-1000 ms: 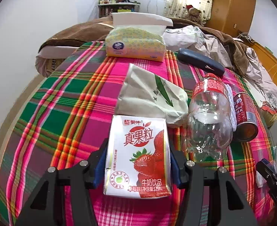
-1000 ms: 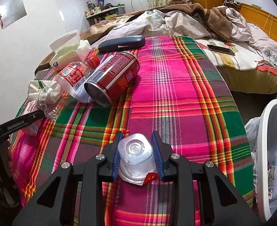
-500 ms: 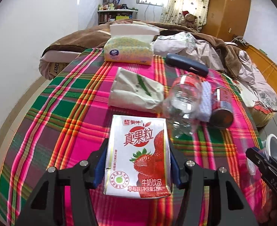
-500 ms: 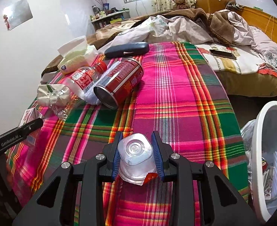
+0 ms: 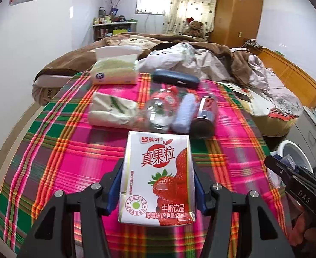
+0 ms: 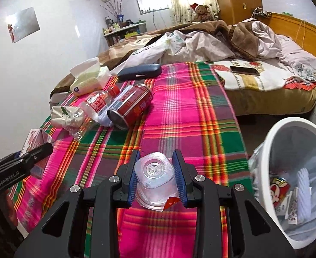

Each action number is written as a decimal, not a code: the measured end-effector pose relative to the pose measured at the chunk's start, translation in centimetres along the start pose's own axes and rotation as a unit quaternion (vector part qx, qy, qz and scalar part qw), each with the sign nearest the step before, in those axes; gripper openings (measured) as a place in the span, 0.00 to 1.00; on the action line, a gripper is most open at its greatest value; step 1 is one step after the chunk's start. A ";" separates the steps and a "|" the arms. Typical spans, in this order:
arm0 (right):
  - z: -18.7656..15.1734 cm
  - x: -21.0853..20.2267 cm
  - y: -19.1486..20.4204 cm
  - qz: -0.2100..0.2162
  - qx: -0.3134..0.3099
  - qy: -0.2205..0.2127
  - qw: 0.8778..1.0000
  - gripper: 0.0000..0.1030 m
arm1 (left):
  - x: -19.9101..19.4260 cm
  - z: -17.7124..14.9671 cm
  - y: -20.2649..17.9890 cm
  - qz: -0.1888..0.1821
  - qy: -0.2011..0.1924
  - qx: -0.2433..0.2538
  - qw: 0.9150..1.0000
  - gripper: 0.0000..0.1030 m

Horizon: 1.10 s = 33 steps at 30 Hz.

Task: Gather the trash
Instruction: 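Carry the carton and clear cup over the white bin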

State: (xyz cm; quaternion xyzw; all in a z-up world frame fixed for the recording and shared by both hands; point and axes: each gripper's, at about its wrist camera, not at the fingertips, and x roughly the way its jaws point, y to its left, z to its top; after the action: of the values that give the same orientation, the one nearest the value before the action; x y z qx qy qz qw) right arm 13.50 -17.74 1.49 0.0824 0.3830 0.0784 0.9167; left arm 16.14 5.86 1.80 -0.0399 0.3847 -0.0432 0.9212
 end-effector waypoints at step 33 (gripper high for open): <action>-0.9 -8.3 -11.9 -0.079 0.071 -0.072 0.992 0.31 | -3.0 -1.4 -19.1 -0.121 -0.021 0.141 0.982 0.56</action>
State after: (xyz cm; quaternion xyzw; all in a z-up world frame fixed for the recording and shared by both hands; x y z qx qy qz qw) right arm 8.02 -31.00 4.04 0.1224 0.3258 -0.0278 0.9371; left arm 12.11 -12.87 4.97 0.0431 0.3477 -0.2069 0.9135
